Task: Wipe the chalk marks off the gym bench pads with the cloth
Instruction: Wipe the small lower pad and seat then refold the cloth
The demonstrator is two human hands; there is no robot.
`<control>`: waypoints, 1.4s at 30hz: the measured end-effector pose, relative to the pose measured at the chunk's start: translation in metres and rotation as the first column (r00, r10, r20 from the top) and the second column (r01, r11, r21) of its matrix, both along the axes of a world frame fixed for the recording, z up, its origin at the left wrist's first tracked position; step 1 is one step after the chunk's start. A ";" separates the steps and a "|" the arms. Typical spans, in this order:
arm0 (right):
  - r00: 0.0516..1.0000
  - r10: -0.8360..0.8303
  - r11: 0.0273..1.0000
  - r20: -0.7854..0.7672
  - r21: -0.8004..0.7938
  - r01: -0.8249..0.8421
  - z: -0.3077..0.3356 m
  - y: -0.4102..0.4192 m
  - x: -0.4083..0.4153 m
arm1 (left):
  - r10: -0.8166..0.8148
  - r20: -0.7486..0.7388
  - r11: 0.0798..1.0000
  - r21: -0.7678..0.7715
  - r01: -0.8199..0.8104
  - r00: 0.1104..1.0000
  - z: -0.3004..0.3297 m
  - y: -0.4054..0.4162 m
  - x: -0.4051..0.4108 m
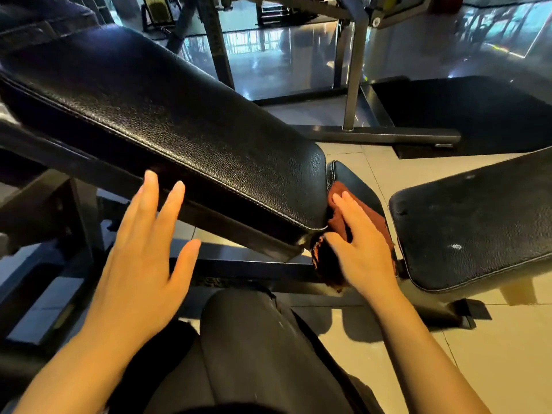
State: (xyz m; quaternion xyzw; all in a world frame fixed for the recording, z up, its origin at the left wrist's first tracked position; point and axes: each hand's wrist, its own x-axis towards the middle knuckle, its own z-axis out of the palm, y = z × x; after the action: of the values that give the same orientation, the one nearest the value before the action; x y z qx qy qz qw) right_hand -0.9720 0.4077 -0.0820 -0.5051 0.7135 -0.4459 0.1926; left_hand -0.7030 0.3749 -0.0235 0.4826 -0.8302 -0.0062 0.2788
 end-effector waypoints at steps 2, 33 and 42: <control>0.995 -0.045 0.998 0.090 -0.047 0.050 0.003 0.000 0.002 | -0.001 -0.001 1.000 0.016 0.001 1.000 0.002 0.002 0.000; 0.956 0.129 0.990 -0.265 -0.015 -0.138 -0.016 0.012 -0.008 | 0.008 -0.022 0.998 0.069 -0.007 1.000 0.007 0.003 -0.001; 0.942 0.070 0.997 0.328 -0.035 -0.062 -0.024 0.075 -0.035 | 0.009 -0.035 0.994 0.105 -0.006 0.999 0.008 0.002 0.000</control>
State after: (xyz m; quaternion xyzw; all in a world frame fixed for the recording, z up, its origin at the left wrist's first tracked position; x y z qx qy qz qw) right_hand -1.0073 0.4824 -0.1061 -0.4494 0.6486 -0.5259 0.3174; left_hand -0.7027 0.3773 -0.0153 0.4995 -0.8218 -0.0573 0.2680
